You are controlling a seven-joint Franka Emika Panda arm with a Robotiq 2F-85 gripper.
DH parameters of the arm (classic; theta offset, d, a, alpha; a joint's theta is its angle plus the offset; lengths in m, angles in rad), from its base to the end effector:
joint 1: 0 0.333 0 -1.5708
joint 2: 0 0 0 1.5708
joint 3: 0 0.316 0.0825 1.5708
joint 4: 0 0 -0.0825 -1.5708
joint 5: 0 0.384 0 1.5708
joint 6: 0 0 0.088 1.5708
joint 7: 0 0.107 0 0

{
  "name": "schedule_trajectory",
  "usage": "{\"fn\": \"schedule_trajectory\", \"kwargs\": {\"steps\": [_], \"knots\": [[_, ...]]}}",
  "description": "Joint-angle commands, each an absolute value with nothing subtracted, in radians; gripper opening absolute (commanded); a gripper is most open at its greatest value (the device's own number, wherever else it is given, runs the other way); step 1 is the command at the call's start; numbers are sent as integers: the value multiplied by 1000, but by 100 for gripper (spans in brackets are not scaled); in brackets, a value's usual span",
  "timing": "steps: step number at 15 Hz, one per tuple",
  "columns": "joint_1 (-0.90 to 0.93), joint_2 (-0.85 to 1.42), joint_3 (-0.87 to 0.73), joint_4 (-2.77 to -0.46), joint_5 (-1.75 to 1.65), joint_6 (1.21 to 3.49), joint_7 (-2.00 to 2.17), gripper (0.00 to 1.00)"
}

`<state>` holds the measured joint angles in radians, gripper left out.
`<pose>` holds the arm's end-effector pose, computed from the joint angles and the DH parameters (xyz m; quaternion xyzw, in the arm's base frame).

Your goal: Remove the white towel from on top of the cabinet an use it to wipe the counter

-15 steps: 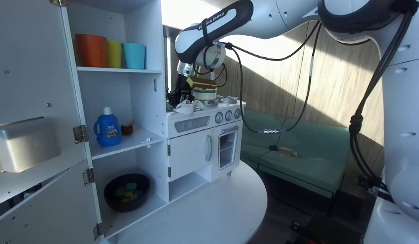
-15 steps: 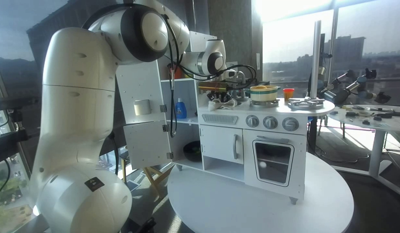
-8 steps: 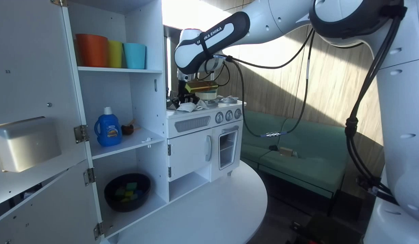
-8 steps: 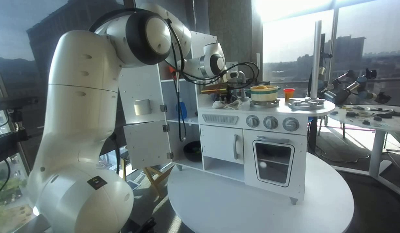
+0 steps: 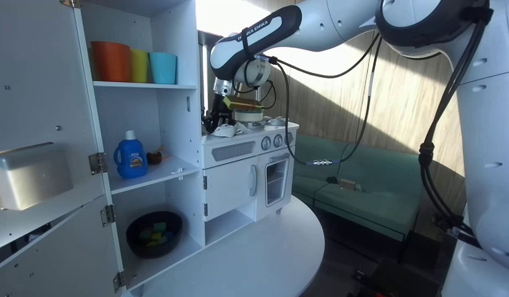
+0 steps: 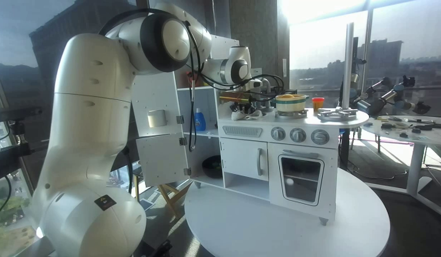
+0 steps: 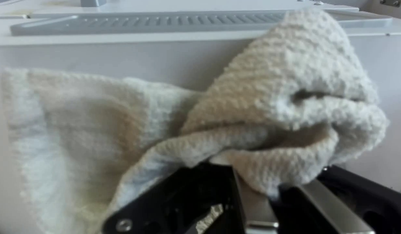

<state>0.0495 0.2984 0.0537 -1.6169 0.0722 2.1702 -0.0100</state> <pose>0.6697 0.0683 0.4778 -0.9904 -0.0375 -0.1251 0.0457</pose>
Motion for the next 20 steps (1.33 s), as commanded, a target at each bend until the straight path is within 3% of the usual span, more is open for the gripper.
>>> {"fn": "schedule_trajectory", "kwargs": {"steps": [1,9,16,20], "knots": [[70,364,35,-1586,16,2234,59,15],[133,359,-47,-1555,-293,2120,288,15],[30,361,77,-1536,136,2115,-8,15],[33,391,56,-1537,164,2174,37,15]]}}
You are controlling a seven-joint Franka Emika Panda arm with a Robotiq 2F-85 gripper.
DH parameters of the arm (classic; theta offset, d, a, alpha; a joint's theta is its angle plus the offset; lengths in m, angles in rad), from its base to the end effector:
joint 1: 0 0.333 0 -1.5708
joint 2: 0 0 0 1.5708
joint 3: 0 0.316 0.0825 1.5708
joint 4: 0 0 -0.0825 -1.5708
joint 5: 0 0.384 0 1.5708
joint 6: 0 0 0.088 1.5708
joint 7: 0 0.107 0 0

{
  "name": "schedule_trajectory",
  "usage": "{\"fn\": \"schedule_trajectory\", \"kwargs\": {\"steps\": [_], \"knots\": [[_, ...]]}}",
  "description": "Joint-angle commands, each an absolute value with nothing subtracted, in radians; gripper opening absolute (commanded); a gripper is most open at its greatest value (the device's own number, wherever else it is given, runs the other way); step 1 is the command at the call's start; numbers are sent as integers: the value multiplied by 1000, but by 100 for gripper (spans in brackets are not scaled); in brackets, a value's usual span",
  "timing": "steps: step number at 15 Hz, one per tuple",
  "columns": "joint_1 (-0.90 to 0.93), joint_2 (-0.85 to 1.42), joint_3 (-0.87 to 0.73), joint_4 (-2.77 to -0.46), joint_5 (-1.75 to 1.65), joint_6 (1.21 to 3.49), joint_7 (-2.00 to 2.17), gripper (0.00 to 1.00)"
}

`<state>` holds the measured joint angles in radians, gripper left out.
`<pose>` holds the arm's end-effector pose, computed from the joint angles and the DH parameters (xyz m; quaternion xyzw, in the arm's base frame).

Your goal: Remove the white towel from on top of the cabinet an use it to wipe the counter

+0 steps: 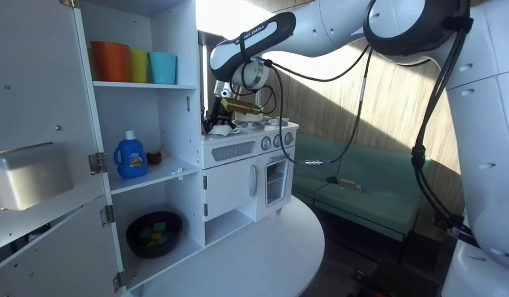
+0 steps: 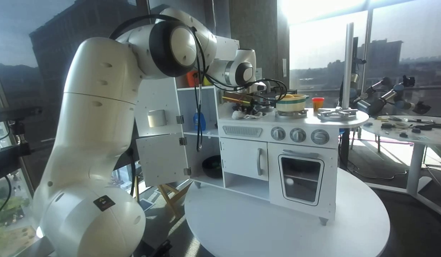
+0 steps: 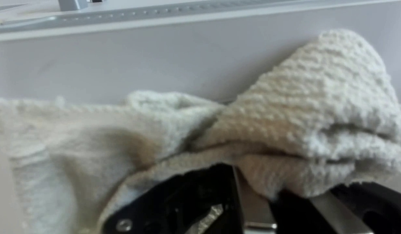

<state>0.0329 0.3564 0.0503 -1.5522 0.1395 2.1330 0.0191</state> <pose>0.6844 0.0586 0.4670 -0.9912 0.0011 -0.1079 0.0769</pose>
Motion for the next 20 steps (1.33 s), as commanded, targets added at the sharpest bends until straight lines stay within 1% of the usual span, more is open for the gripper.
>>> {"fn": "schedule_trajectory", "kwargs": {"steps": [1,4,8,10,14,20], "knots": [[42,396,43,-1539,130,2197,61,15],[56,402,20,-1545,72,2234,117,15],[113,374,-39,-1534,-162,2150,258,15],[123,359,-43,-1529,-204,2103,299,15],[108,309,-25,-1550,-175,2117,298,15],[103,244,-53,-1558,-225,2123,353,15]]}}
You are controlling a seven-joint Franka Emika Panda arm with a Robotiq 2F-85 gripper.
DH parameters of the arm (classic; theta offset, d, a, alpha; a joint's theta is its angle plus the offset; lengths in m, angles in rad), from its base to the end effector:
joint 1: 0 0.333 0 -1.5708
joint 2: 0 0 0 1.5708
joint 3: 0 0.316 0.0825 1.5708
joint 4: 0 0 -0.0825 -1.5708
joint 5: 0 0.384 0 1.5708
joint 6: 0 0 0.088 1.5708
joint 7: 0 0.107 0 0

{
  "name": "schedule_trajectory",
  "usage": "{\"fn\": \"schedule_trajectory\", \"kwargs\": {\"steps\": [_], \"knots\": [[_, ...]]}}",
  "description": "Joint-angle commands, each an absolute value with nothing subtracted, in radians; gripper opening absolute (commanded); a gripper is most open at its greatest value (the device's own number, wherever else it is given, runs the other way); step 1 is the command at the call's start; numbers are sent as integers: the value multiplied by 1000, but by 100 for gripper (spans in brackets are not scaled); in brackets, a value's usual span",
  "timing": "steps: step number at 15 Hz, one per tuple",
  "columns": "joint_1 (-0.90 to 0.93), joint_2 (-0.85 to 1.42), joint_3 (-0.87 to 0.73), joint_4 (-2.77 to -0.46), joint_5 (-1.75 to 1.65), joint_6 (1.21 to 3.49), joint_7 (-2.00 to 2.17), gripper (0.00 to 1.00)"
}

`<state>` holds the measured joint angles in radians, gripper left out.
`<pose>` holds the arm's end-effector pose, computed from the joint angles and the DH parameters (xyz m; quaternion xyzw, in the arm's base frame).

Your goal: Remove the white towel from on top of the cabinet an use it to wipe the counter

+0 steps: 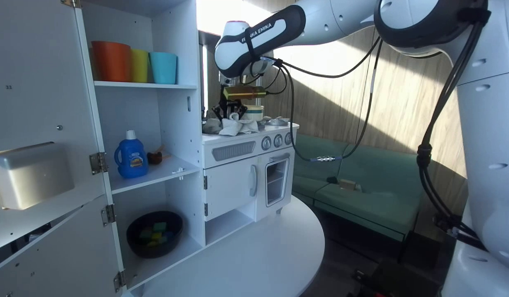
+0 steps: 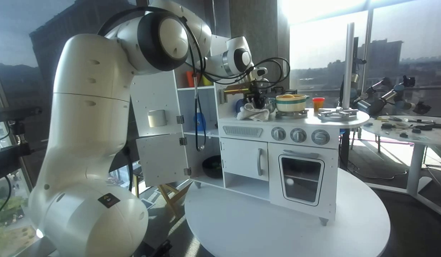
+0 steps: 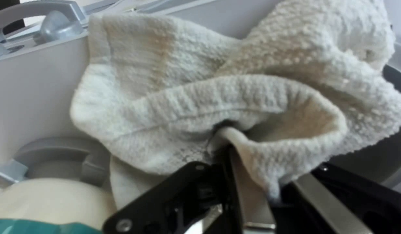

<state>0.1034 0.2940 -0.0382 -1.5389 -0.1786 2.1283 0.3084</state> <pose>0.6772 0.0395 0.5159 0.9819 -0.0826 0.1602 0.0584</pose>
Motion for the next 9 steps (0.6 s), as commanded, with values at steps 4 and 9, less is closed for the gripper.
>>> {"fn": "schedule_trajectory", "kwargs": {"steps": [4,9], "knots": [[101,209,-80,-1508,-329,2114,418,15],[73,173,-97,-1373,-357,2126,516,15]]}}
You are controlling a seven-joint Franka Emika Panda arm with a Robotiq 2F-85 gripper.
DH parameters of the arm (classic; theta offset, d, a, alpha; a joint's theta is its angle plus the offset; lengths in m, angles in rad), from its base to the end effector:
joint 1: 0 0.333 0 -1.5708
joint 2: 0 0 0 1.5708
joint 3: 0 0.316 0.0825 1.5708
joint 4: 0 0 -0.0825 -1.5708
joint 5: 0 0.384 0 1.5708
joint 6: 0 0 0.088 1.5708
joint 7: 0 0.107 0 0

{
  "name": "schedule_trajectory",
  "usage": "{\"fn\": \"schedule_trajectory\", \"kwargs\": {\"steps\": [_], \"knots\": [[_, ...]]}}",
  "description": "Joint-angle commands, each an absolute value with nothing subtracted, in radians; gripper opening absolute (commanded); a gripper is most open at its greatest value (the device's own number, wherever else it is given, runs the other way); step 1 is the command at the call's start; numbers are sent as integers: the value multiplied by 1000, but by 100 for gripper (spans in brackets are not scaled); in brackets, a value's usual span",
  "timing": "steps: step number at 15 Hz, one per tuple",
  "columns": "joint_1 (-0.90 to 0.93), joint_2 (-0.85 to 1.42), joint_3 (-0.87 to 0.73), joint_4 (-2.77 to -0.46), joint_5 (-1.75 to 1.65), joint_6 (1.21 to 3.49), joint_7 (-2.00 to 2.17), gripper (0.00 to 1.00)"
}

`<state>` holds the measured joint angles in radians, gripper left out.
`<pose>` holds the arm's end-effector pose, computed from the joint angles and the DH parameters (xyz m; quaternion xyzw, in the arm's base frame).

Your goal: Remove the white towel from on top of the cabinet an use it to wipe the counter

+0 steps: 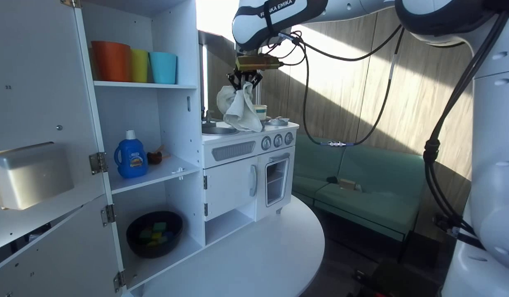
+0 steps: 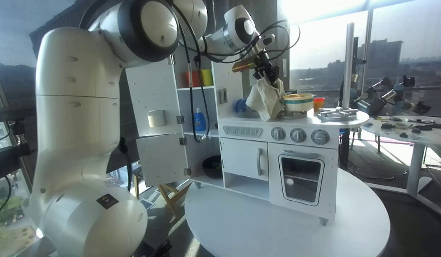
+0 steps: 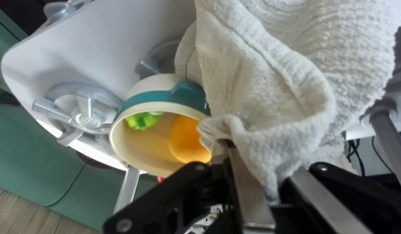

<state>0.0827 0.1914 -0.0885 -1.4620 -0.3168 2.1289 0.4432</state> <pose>0.6578 -0.0116 0.6261 0.9459 -0.1623 0.2613 0.1034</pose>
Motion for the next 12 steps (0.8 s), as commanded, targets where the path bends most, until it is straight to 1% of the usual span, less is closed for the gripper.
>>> {"fn": "schedule_trajectory", "kwargs": {"steps": [1,8,12], "knots": [[68,171,-99,-1343,-372,2132,538,15],[87,194,-111,-1095,-393,2132,611,15],[116,247,-105,-921,-418,2139,649,15]]}}
